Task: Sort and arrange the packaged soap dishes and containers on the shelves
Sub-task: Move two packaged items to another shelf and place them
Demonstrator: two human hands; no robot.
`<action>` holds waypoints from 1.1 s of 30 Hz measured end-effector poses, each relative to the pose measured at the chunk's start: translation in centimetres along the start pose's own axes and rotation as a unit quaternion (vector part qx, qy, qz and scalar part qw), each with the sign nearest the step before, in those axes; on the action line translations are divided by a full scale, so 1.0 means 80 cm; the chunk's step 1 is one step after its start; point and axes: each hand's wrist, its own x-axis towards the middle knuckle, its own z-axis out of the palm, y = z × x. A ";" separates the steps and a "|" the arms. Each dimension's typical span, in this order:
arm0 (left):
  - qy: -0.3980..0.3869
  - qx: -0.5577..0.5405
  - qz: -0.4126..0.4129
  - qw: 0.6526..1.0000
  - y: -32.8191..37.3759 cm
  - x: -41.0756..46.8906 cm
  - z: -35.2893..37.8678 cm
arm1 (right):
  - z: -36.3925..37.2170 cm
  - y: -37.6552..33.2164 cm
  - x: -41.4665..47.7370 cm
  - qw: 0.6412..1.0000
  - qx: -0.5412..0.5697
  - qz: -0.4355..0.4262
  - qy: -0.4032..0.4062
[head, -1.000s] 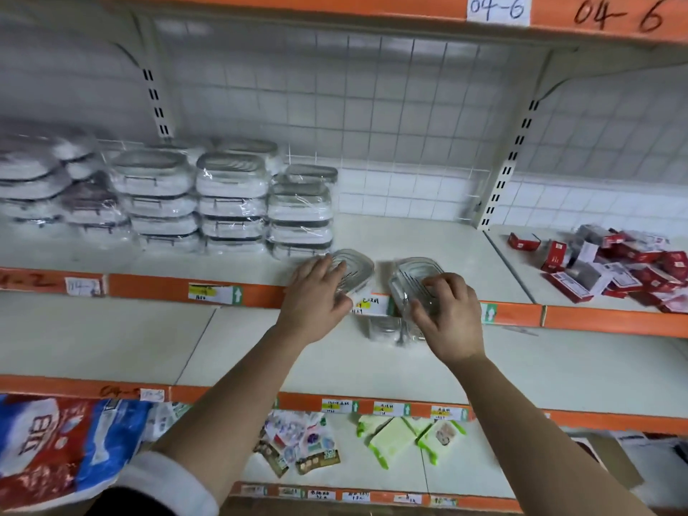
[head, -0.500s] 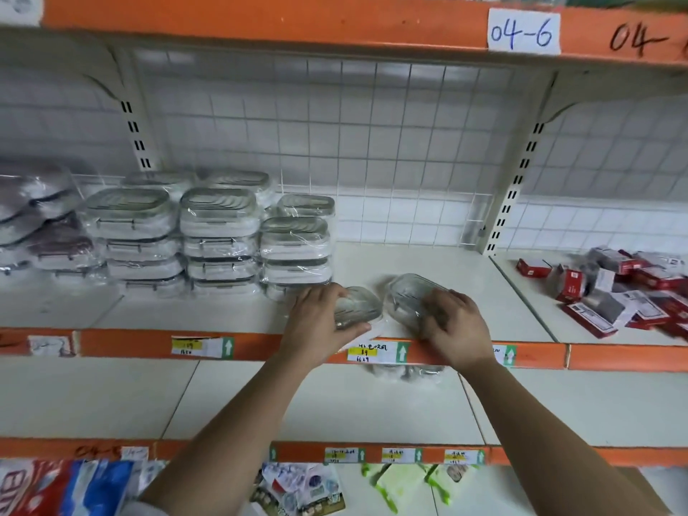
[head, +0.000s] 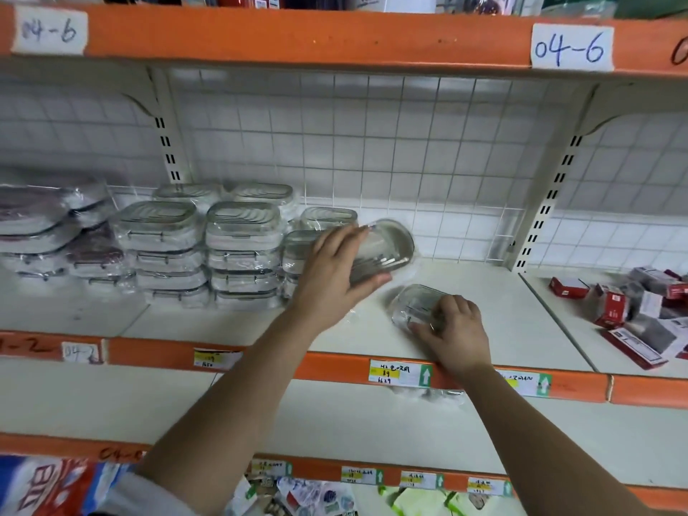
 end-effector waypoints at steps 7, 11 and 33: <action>-0.079 0.075 -0.039 0.993 -0.075 0.104 -0.022 | 0.028 -0.019 0.028 0.999 -0.026 -0.045 -0.014; -0.158 0.107 -0.060 0.980 -0.108 0.147 -0.013 | 0.038 -0.022 0.037 0.998 -0.037 -0.058 -0.007; -0.152 0.166 -0.084 0.971 -0.134 0.164 0.027 | 0.048 -0.017 0.041 0.998 -0.011 -0.055 -0.011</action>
